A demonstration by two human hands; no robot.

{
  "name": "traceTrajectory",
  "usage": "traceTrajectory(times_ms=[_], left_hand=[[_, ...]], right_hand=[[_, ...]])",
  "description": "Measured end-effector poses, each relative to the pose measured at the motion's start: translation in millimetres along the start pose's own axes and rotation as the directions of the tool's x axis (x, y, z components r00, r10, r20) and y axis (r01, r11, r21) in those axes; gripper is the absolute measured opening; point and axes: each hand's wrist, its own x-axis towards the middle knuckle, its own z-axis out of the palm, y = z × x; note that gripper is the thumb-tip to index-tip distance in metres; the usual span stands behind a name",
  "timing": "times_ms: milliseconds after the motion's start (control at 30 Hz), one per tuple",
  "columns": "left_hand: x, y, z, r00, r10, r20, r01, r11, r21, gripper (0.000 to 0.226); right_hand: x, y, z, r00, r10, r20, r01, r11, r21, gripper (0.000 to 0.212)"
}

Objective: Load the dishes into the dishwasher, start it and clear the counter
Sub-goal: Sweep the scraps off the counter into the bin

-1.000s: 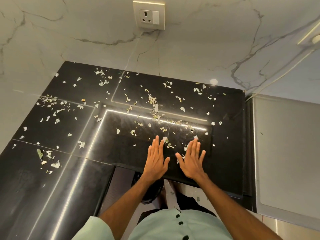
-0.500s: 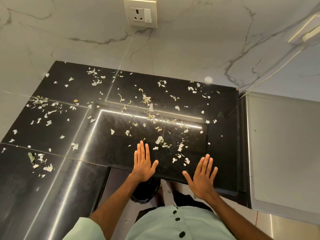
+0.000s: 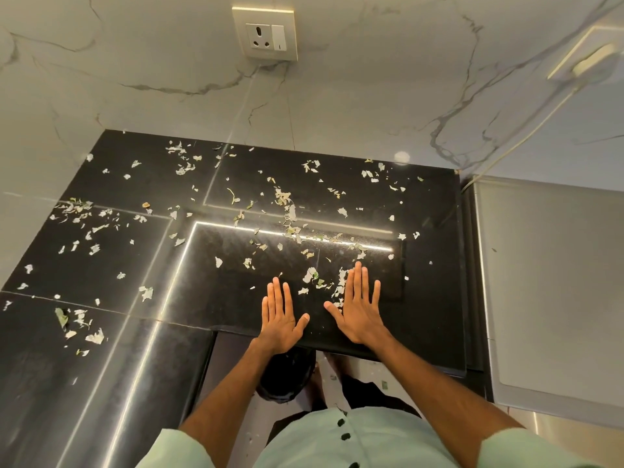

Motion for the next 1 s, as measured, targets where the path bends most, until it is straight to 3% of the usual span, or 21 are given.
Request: traceTrajectory(times_ms=[133,300,367,800,1000], left_hand=[[-1.5,0.6,0.6,1.0,0.001,-0.023,-0.001,1.0,0.002,0.093],[-2.7,1.0,0.2,1.0,-0.009,-0.015,0.009,1.0,0.0,0.096],[-2.7,1.5,0.2,1.0,-0.005,-0.022,0.005,1.0,-0.001,0.094],[1.5,1.3,-2.4,0.999,0.003,0.037,-0.002,1.0,-0.009,0.094],[-11.4,-1.7,11.4,0.98,0.06,-0.191,-0.062,0.998,-0.007,0.088]], right_hand=[[-37.2,22.9,-3.2,0.993,-0.107,-0.059,0.105,0.994,-0.039,0.092],[-86.7,45.4,13.0,0.895,-0.43,0.123,0.444,0.884,-0.144,0.071],[-87.1,41.5,21.9,0.856,-0.489,0.17,0.514,0.841,-0.168,0.068],[-12.3,14.5,-1.6,0.852,-0.511,0.115,0.524,0.822,-0.222,0.073],[-34.2,27.4,-2.6,0.899,-0.432,-0.074,0.431,0.902,-0.031,0.065]])
